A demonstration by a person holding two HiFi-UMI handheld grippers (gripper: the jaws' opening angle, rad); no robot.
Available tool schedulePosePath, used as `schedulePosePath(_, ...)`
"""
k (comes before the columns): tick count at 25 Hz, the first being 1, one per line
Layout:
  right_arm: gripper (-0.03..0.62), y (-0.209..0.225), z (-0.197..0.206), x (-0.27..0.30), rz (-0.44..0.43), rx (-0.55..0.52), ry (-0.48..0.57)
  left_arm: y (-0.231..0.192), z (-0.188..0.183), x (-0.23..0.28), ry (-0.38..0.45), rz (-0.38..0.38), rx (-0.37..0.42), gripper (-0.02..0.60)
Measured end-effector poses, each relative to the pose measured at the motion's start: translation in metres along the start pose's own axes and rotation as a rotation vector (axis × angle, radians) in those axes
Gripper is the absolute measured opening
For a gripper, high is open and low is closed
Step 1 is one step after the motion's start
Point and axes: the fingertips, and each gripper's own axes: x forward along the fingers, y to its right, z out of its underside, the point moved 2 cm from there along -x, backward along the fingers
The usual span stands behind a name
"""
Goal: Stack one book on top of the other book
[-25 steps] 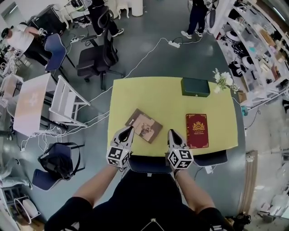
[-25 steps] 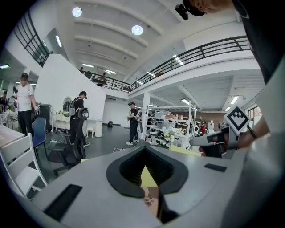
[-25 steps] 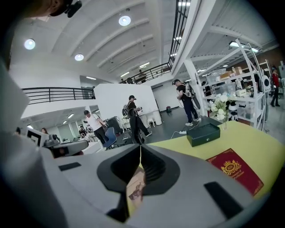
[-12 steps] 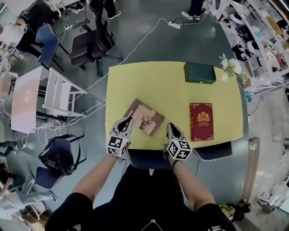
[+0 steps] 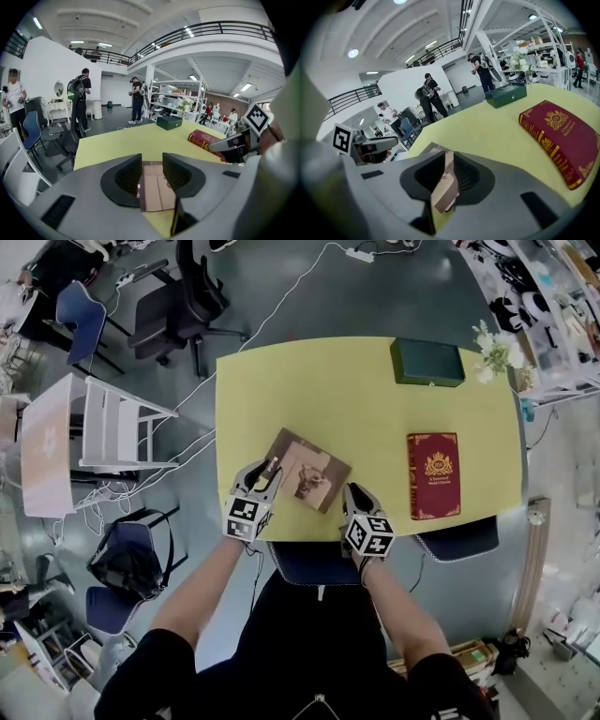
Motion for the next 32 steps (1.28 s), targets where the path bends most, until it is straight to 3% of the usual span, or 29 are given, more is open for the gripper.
schedulePosePath(3, 0.113, 0.001, 0.013, 0.01, -0.002, 0.007, -0.016, -0.01, 0.013, 0.012, -0.032, 0.001, 0.001, 0.149)
schedulePosePath(10, 0.178, 0.014, 0.045, 0.033, 0.019, 0.041, -0.091, -0.035, 0.054, 0.047, -0.18, 0.017, -0.031, 0.17)
schedulePosePath(17, 0.198, 0.019, 0.07, 0.051, 0.029, 0.106, -0.149, -0.054, 0.094, 0.078, -0.337, 0.065, -0.065, 0.193)
schedulePosePath(22, 0.204, 0.018, 0.083, 0.059, 0.038, 0.145, -0.173, -0.062, 0.099, 0.086, -0.338, 0.103, -0.143, 0.212)
schedulePosePath(32, 0.201, 0.017, 0.093, 0.064, 0.069, 0.189, -0.199, -0.051, 0.105, 0.083, -0.333, 0.143, -0.175, 0.222)
